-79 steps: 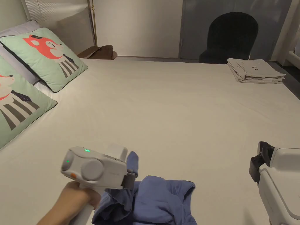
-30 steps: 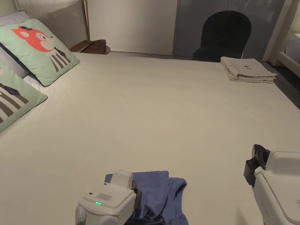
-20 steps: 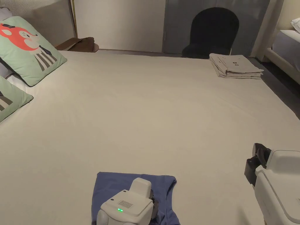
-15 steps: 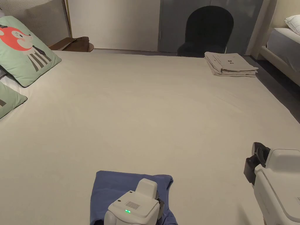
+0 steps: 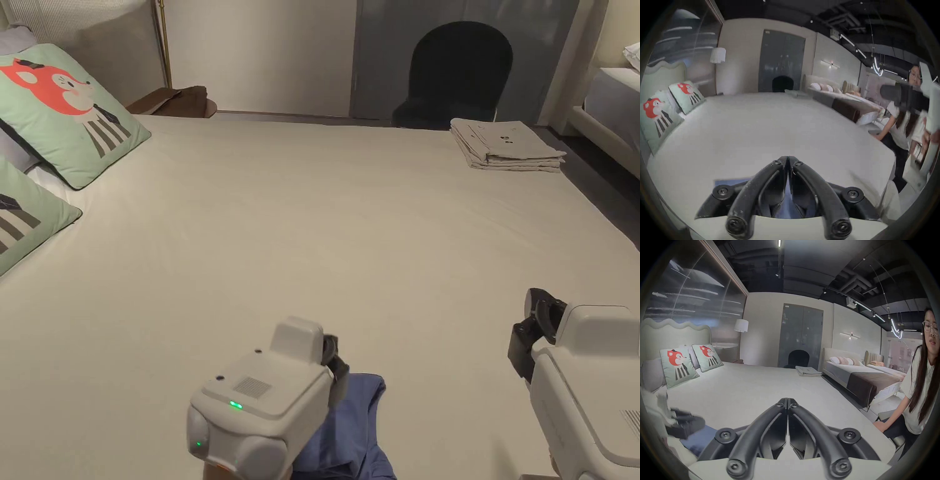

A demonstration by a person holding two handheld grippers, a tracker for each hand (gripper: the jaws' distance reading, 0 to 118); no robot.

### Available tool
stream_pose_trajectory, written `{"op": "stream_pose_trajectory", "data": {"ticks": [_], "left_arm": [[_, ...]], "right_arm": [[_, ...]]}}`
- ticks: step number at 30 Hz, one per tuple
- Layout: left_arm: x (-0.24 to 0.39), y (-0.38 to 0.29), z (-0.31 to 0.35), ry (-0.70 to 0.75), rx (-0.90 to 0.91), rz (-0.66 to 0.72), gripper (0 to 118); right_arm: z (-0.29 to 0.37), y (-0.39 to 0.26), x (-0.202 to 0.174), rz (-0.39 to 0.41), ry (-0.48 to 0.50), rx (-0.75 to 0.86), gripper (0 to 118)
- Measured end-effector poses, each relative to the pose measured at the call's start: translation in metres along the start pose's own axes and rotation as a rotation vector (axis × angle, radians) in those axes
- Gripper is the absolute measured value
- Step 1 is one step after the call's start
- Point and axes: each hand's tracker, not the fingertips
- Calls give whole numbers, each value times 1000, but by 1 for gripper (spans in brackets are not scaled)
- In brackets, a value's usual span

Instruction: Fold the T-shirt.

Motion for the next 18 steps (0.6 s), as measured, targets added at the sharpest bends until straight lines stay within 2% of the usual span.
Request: {"op": "stream_pose_trajectory", "data": {"ticks": [7, 18], "left_arm": [[-46, 40, 41, 199, 155, -118, 0], [-113, 42, 78, 399, 270, -63, 0]], "right_arm": [[6, 13, -27, -4, 42, 54, 0], [9, 20, -54, 5, 67, 98, 0]]}}
